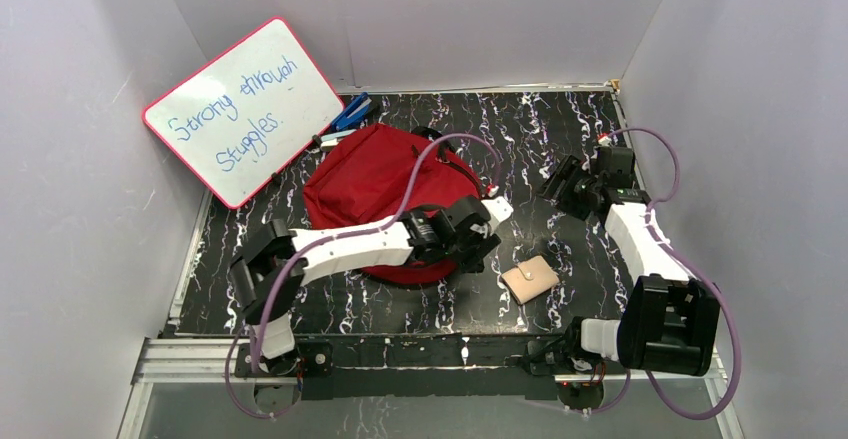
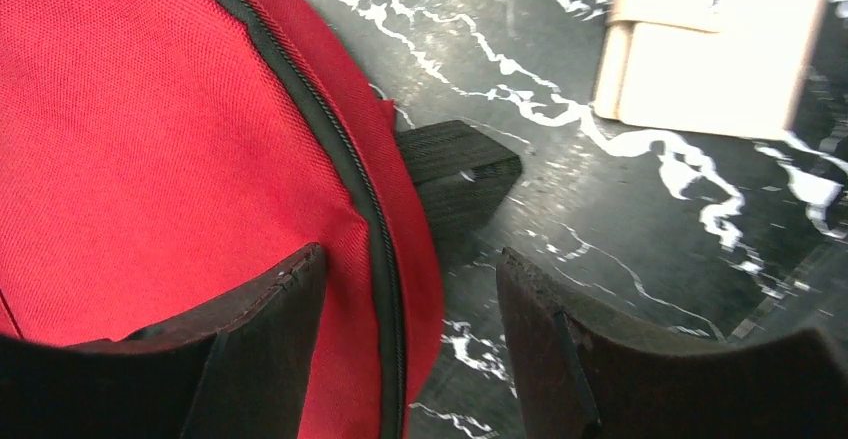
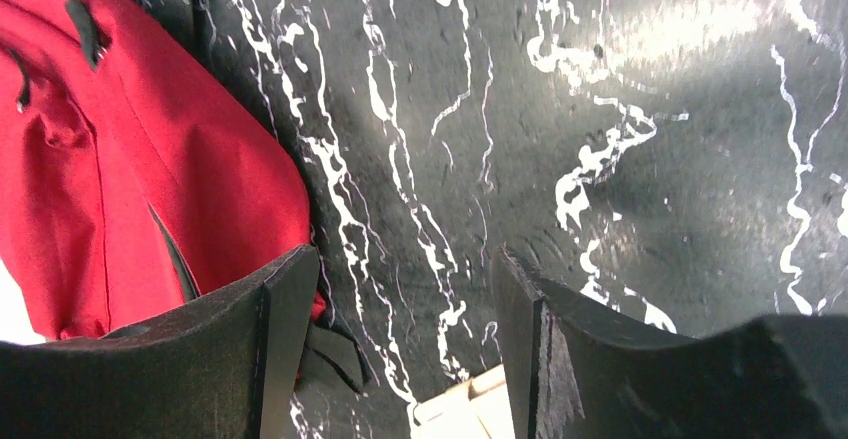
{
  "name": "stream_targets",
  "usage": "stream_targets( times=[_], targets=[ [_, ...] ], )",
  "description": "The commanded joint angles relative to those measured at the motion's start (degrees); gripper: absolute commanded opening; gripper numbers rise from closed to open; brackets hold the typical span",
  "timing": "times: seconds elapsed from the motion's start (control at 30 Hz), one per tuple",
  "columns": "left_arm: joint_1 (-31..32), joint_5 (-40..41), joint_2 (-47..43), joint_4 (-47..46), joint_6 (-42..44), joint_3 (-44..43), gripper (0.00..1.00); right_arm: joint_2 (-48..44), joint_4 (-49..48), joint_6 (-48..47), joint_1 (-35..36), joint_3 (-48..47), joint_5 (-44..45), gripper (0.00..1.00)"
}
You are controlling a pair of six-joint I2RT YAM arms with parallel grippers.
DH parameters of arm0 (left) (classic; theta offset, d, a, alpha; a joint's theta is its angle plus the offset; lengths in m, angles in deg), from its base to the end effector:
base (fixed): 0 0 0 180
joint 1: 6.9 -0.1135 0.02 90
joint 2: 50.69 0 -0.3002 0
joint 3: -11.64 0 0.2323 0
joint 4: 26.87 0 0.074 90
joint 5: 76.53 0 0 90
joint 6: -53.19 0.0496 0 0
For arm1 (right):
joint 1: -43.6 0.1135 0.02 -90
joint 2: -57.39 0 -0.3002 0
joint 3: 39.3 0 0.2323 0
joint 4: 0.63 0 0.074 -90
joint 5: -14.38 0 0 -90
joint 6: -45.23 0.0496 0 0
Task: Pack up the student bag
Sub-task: Adjust the student bag at the center of the board.
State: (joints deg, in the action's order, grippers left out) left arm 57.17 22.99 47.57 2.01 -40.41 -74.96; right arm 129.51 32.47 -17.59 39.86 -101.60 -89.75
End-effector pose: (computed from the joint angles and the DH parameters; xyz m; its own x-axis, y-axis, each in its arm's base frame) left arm 0.1753 -0.3418 0.2837 -0.3359 0.5492 -0.7652 0.8125 0.5799 0.0596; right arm 0.2464 -0.0040 0.2764 -0.6571 0.4869 -0.5755 0.2080 0.8509 0.4824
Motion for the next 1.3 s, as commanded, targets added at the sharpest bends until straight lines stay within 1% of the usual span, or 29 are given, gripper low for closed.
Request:
stream_targets(
  times=[0.0,0.17,0.27,0.3,0.4,0.47,0.57,0.63,0.83,0.97,1.1,1.17,1.27],
  targets=[
    [1.0,11.4,5.0,7.3,4.2,-5.2,0.61,-2.3,0.6,-0.4,-0.1,1.3,-2.0,0.73],
    [1.2,21.6,10.0,11.9,7.2,-6.8,0.58,-4.0,0.3,-0.3,-0.2,2.9,-3.3,0.73],
    [1.2,26.1,11.5,12.9,8.0,-7.3,0.53,-4.5,-0.3,0.0,-0.2,3.8,-4.3,0.73],
    [1.2,27.3,11.8,13.2,8.1,-7.6,0.46,-4.6,-0.4,0.1,-0.2,4.0,-4.7,0.73],
    [1.1,30.4,11.7,13.6,8.2,-8.6,0.17,-4.8,-0.6,0.2,-0.2,4.4,-5.9,0.73],
    [1.1,31.6,10.9,13.6,8.6,-9.6,0.01,-5.2,-0.7,0.2,-0.2,4.7,-6.5,0.73],
    [0.5,32.3,9.2,13.6,9.5,-12.5,0.00,-6.6,-1.0,0.2,-0.1,5.2,-6.9,0.73],
    [-0.3,31.2,7.7,13.8,10.2,-15.6,0.00,-7.7,-1.3,0.2,-0.2,5.8,-6.8,0.73],
    [-4.9,26.2,4.3,15.6,12.4,-29.7,0.00,-10.7,-1.6,0.9,-0.1,8.2,-7.5,0.73],
    [-9.4,21.8,4.7,17.3,14.0,-42.2,0.00,-11.9,-2.1,1.7,-0.2,9.3,-8.4,0.73],
    [-13.7,19.9,7.0,17.1,17.9,-52.2,0.00,-12.6,-2.2,2.2,-0.2,9.8,-9.0,0.73],
    [-15.3,18.8,7.7,16.6,18.6,-56.3,0.00,-12.8,-2.3,2.3,-0.2,10.1,-9.1,0.73],
    [-16.4,15.1,9.7,16.7,19.2,-63.0,0.00,-12.8,-2.5,2.4,-0.2,10.3,-9.3,0.73]
  ],
)
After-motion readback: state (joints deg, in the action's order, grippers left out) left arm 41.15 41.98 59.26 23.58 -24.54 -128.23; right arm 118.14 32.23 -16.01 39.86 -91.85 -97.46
